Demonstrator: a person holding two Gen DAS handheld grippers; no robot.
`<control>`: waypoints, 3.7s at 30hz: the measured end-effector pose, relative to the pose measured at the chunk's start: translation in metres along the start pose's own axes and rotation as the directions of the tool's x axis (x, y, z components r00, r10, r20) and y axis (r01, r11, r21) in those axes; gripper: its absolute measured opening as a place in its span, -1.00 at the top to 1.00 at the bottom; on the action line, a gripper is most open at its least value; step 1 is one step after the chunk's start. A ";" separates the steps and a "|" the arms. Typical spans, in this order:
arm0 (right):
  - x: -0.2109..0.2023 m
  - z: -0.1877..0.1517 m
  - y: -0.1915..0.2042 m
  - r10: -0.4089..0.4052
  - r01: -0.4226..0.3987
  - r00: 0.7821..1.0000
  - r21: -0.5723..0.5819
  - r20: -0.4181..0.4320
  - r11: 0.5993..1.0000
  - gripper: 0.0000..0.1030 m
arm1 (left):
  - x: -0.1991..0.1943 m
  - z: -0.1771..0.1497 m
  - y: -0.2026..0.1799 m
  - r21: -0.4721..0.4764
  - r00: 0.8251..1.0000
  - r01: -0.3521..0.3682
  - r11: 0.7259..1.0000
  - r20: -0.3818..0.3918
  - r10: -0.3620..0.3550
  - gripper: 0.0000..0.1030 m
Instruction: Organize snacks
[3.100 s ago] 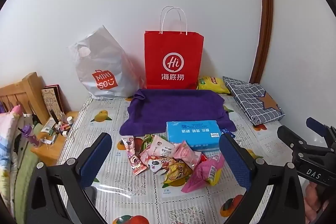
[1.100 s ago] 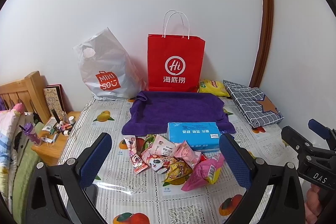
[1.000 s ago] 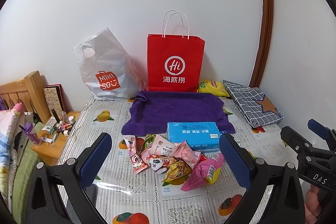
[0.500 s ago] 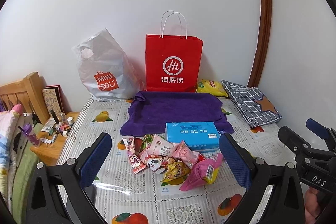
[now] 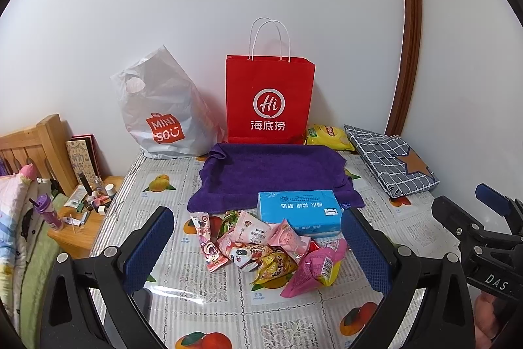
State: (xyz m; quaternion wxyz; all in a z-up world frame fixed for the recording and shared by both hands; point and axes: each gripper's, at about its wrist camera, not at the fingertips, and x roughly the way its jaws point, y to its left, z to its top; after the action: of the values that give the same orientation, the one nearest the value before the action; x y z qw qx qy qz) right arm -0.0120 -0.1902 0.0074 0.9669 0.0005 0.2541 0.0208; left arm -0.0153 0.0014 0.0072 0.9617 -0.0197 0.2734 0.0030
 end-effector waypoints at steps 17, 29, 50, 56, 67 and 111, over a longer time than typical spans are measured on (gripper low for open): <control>-0.003 0.001 0.000 0.005 -0.005 1.000 0.001 0.009 1.000 -1.00 | -0.001 0.001 -0.004 0.009 1.000 0.003 1.000 0.007 -0.003 -0.99; 0.008 -0.004 -0.005 0.009 -0.009 1.000 0.009 -0.016 1.000 -1.00 | 0.006 0.002 -0.007 0.017 1.000 0.001 1.000 -0.012 -0.001 -0.99; 0.109 -0.041 -0.050 -0.035 0.048 0.982 0.067 -0.186 0.997 -0.83 | 0.099 -0.025 0.023 0.019 0.984 -0.018 1.000 -0.175 0.021 -0.99; 0.142 -0.046 -0.058 -0.047 0.064 0.970 0.063 -0.239 0.996 -0.72 | 0.123 -0.022 0.036 0.012 0.981 -0.025 1.000 -0.194 0.027 -0.92; 0.197 -0.064 -0.050 -0.018 0.037 0.942 0.050 -0.334 0.998 -0.48 | 0.153 -0.024 0.055 0.045 0.968 -0.056 0.997 -0.244 0.066 -0.89; 0.233 -0.081 -0.067 -0.055 0.079 0.912 0.041 -0.406 0.996 0.04 | 0.259 -0.063 0.107 -0.067 0.866 -0.075 0.995 -0.498 0.032 -0.13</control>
State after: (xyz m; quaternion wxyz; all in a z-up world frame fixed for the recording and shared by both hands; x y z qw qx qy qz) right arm 0.1540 -0.2482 -0.1781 0.8933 0.0149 0.4487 -0.0198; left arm 0.1696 0.1050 -0.1867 0.8570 -0.0525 0.5114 0.0358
